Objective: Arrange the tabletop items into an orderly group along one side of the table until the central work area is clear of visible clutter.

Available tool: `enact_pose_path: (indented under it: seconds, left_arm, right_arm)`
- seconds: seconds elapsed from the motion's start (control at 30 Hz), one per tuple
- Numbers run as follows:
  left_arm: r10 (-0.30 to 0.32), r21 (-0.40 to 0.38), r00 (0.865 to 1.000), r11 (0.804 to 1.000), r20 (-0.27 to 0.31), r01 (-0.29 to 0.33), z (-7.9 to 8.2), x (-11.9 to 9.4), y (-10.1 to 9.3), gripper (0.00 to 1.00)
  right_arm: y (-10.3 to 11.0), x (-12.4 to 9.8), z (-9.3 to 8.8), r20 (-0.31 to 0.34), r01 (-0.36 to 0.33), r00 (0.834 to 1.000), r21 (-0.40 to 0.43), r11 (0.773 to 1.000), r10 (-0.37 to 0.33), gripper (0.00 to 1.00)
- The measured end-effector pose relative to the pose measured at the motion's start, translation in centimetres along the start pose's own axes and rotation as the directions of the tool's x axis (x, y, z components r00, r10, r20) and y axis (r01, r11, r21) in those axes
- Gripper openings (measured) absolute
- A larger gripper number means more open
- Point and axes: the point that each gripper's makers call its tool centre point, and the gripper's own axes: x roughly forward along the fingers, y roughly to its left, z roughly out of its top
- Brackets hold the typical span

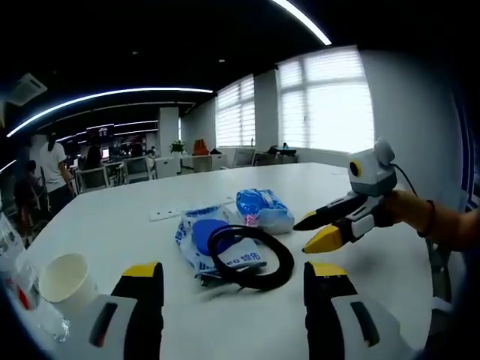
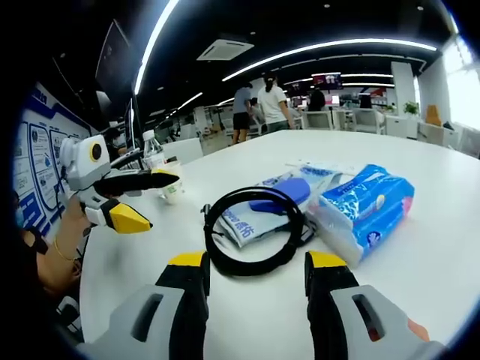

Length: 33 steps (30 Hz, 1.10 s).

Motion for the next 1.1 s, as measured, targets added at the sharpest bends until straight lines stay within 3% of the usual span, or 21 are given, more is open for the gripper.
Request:
enact_pose_path:
  seconds: [0.53, 0.9, 1.1]
  left_arm:
    - [-0.032, -0.048, 0.998, 0.998, -0.059, 0.029, -0.6, 1.7, 0.0, 0.69]
    - [-0.041, -0.121, 0.995, 0.992, -0.095, 0.029, -0.9, 2.9, 0.2, 0.65]
    - [-0.034, -0.124, 0.993, 0.992, -0.111, 0.021, -1.1, 3.3, 0.4, 0.64]
  right_arm:
    - [-0.3, 0.3, -0.2, -0.008, 0.024, 1.0, -0.011, 1.0, -0.024, 0.41]
    - [-1.0, 1.1, -0.2, 0.002, 0.05, 0.999, 0.066, 0.997, -0.05, 0.36]
    - [-0.9, 1.5, -0.1, 0.017, 0.04, 0.999, 0.09, 0.995, -0.042, 0.35]
